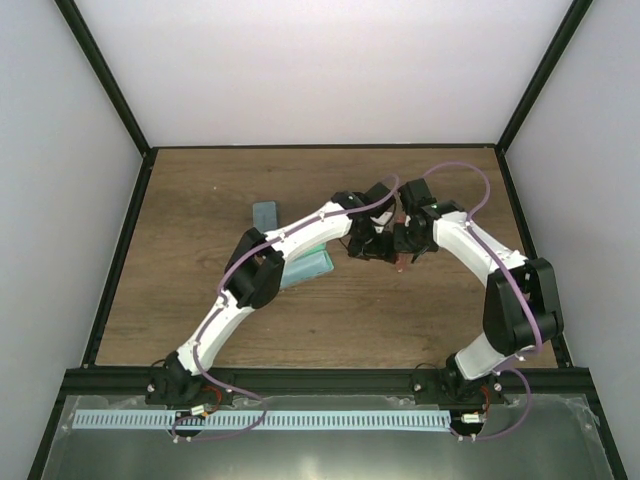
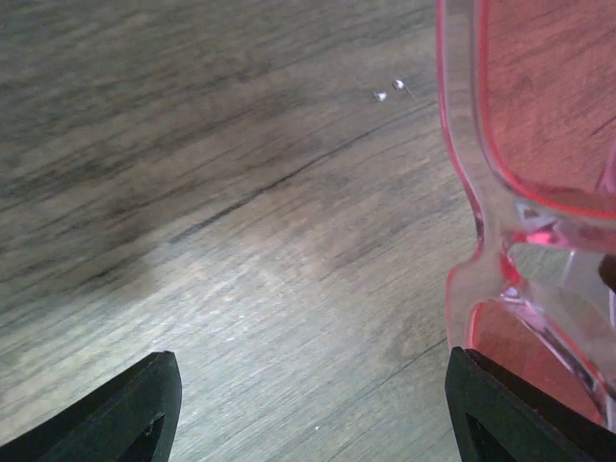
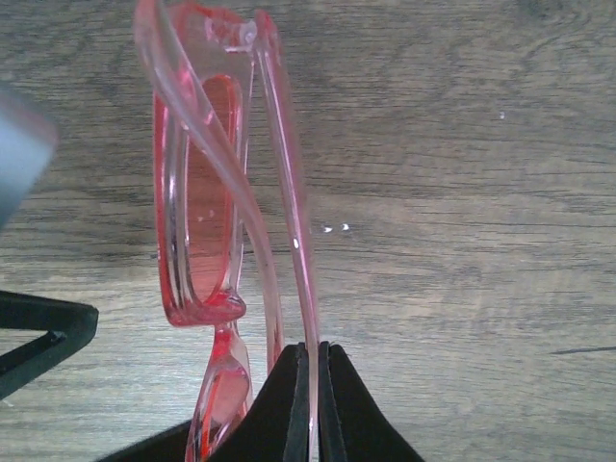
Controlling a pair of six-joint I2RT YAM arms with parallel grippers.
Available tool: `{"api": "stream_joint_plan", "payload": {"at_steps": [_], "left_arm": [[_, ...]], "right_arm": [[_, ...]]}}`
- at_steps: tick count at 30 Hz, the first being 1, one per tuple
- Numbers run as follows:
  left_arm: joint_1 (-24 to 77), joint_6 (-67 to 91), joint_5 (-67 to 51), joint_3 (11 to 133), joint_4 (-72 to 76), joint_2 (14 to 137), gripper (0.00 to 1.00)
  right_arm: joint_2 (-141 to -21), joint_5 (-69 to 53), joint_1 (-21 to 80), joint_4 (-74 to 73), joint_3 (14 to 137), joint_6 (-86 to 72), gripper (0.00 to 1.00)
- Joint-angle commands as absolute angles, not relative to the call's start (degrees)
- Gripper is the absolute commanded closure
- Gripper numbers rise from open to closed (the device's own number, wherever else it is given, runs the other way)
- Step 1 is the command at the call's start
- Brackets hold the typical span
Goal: Organize the sunglasses
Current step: Fold the sunglasses at the center of the board.
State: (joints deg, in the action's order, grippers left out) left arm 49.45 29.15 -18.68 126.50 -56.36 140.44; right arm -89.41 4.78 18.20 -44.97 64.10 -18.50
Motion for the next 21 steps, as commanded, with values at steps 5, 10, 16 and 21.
{"api": "stream_joint_plan", "payload": {"at_steps": [5,10,16,21], "left_arm": [[48.4,26.7,-14.6,125.4,-58.2,138.6,0.22],[47.5,25.3,-11.3,118.4,-57.3,131.2,0.22],[47.5,25.0,-11.7,115.6,-59.4,127.9,0.22],[47.5,24.7,-12.8,116.5,-60.3,127.2,0.22]], "right_arm": [[-89.8,0.7,18.8,-42.3,61.9,-20.9,0.99],[-89.9,0.8,17.6,-40.5,59.2,-20.8,0.99],[-93.2,0.4,17.3,-39.0,59.5,-20.2,0.92],[-95.9,0.5,17.2,-38.6,60.1,-19.9,0.82]]}}
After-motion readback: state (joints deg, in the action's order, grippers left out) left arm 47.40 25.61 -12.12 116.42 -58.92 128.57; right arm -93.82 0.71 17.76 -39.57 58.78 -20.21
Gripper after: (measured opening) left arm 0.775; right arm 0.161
